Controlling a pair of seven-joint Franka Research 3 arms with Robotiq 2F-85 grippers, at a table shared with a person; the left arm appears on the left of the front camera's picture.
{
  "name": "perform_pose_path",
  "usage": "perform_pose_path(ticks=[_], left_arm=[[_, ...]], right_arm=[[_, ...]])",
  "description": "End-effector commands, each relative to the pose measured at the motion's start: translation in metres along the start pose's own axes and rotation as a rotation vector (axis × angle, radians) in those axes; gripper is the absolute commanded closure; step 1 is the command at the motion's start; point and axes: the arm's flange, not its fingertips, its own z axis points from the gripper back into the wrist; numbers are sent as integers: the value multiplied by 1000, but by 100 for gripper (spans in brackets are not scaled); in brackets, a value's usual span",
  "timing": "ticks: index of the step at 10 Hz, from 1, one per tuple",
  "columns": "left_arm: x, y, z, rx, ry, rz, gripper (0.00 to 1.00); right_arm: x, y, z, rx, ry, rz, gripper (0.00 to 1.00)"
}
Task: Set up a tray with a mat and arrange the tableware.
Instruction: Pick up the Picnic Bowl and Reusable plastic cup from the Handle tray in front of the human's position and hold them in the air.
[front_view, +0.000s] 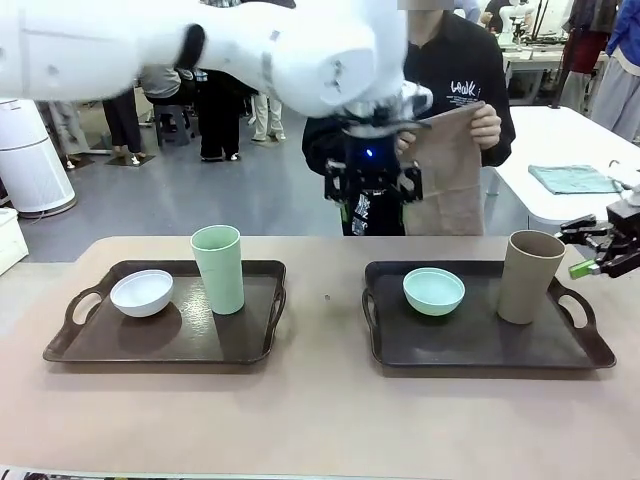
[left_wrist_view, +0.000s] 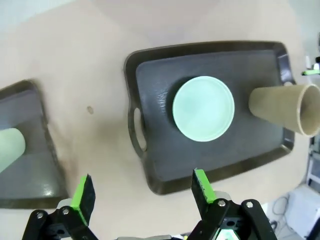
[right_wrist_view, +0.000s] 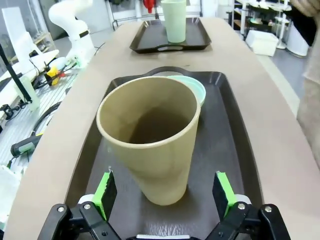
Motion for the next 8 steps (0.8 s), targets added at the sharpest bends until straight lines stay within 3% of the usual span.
perform_pose_path(ticks=[1,2,3,4,5,8], left_arm=[[15,-30,-1,61,-11,29,0],[12,-34,-11,66,-14,30,0],[7,-39,-15,-41,-1,-18,0],[0,-26,-22,39,1,11,0],[0,-26,-22,39,1,11,0],[5,-32,-25,30,-3,12,0]], right_arm=[[-10,-10,-6,36,-22,23,0],[-15,-10,-12,40,-30,24,0],[-17,-9,-17,35,-59,25,0],[-19,-5,-17,49,-72,32,0],[-18,-7,-19,38,-24,-3,0],[-20,-5,-19,46,-35,-1,0]])
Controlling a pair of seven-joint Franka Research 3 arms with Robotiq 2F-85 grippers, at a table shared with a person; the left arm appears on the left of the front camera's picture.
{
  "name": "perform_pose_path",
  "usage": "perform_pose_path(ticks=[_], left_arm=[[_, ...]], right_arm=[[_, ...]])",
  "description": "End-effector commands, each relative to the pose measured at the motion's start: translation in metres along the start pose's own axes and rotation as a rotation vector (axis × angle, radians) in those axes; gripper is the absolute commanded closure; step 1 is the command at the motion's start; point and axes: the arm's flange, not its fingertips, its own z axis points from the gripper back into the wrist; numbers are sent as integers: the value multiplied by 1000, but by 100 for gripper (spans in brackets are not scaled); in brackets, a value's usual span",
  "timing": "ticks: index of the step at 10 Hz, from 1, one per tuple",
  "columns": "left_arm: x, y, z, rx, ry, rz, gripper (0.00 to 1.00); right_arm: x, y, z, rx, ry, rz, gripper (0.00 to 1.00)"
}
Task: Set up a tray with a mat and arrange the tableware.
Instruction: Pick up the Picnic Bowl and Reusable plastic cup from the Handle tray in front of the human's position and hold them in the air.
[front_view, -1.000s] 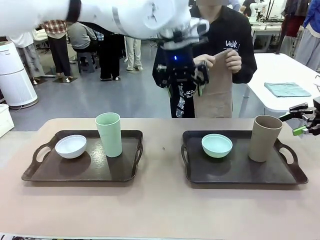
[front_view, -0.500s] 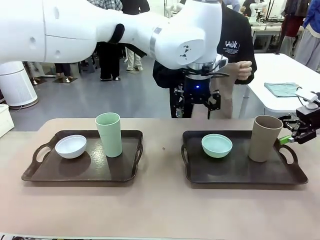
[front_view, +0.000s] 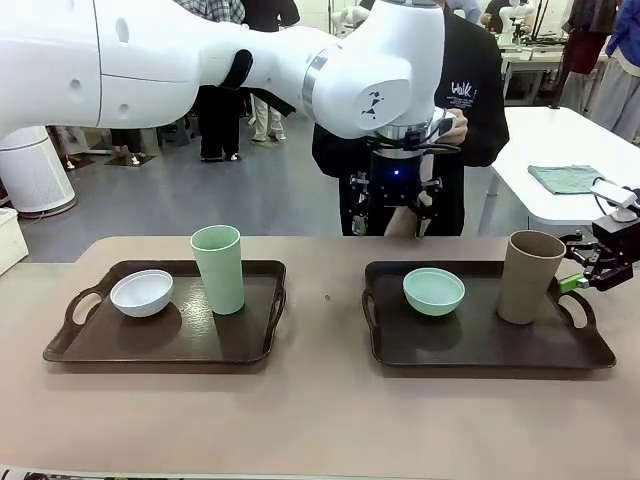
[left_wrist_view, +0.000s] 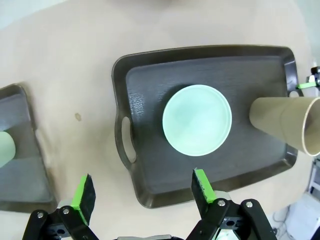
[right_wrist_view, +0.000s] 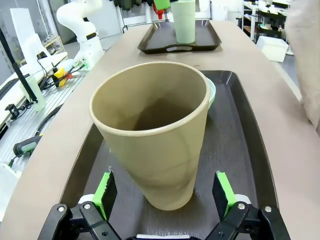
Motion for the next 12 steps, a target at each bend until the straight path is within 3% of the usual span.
perform_pose_path(ticks=[1,8,12], left_arm=[[-2,-5,-12,12,14,41,0],[16,-13,-75,-82,-4,67,0],[19,-24,-112,-71,64,41,0]], right_arm=[[1,0,-8,13,14,9,0],[3,-2,-42,98,49,49,0],[7,1,-51,105,47,66,0]])
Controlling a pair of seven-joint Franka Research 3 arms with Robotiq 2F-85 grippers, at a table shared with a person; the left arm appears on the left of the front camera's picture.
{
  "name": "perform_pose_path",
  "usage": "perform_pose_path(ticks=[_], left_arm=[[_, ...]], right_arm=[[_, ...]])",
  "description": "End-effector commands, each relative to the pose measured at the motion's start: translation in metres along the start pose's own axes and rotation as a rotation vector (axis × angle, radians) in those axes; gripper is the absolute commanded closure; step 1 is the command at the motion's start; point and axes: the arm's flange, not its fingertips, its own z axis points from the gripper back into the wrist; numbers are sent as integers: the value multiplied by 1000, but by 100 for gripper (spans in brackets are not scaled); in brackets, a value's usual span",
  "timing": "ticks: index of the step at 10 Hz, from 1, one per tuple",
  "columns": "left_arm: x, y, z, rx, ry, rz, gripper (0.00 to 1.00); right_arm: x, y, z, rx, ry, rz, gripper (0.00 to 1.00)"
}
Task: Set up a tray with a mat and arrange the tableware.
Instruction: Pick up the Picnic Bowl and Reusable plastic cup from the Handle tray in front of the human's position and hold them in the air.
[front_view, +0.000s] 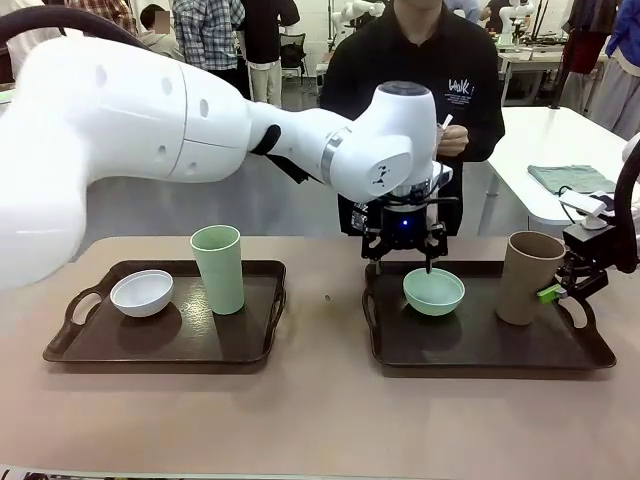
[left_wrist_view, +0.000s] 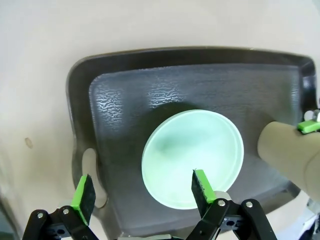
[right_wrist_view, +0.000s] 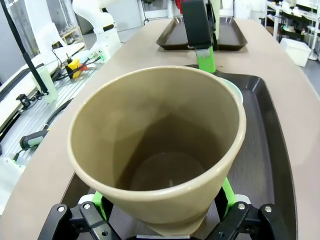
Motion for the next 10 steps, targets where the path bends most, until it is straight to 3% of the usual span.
perform_pose_path(ticks=[1,9,10], left_arm=[[5,-6,-9,27,25,-22,0],[6,-3,-33,45,48,-64,0],[8,-3,-33,28,40,-71,52]], right_arm=[[1,7,-5,-10,9,36,0],[8,0,-17,-29,-87,98,0],[7,-1,-18,-22,-85,119,25]])
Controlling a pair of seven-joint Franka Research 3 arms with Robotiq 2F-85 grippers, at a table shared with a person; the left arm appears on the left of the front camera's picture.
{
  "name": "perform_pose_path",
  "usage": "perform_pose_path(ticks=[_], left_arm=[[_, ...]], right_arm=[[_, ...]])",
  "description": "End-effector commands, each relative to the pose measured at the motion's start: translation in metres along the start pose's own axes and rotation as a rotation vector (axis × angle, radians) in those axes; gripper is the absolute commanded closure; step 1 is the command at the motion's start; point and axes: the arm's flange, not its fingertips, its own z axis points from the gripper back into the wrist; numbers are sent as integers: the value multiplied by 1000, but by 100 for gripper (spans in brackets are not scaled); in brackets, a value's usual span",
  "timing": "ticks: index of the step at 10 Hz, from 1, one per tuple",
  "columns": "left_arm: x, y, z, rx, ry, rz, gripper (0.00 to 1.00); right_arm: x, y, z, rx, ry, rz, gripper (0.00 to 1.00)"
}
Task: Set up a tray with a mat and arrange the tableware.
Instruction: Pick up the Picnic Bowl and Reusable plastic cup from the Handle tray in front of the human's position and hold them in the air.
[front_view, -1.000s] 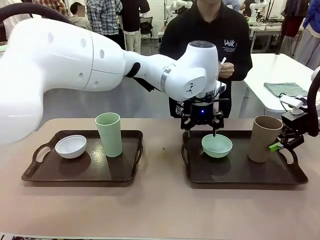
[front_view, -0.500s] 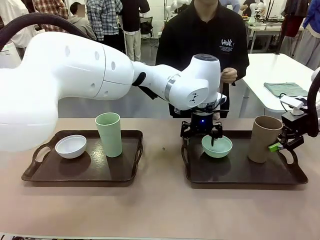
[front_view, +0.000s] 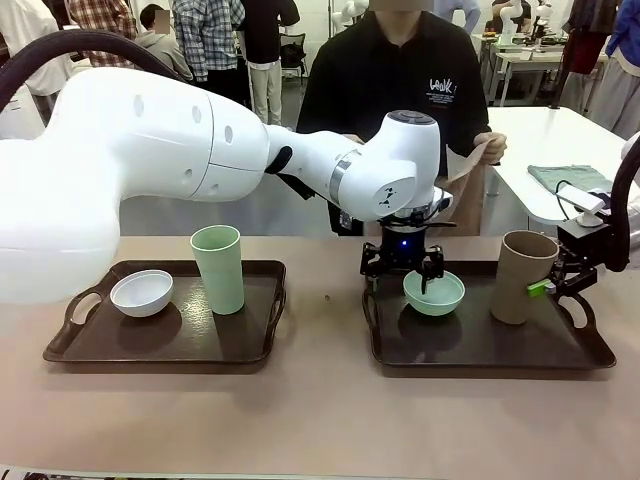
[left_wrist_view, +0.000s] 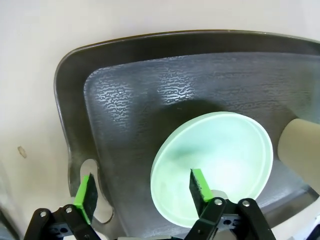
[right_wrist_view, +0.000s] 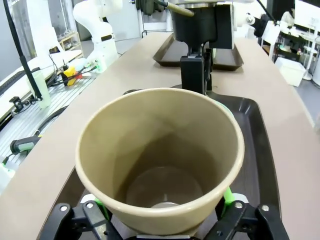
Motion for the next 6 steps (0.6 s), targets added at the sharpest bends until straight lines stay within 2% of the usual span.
perform_pose_path(ticks=[1,2,3,4,5,6], left_arm=[[9,-2,3,-27,-6,-24,53],[9,-2,4,-39,-6,-21,100],[9,-2,3,-49,0,-14,100],[8,-2,2,-54,0,-7,100],[8,-1,3,-54,0,-6,78],[7,-1,3,-58,1,-1,87]], right_arm=[[-2,5,-8,9,-10,41,58],[-2,5,-8,6,-10,39,83],[-2,5,-8,5,-9,39,100],[-2,6,-9,6,-7,40,100],[-2,6,-10,6,-5,42,100],[-2,7,-10,5,-6,45,72]])
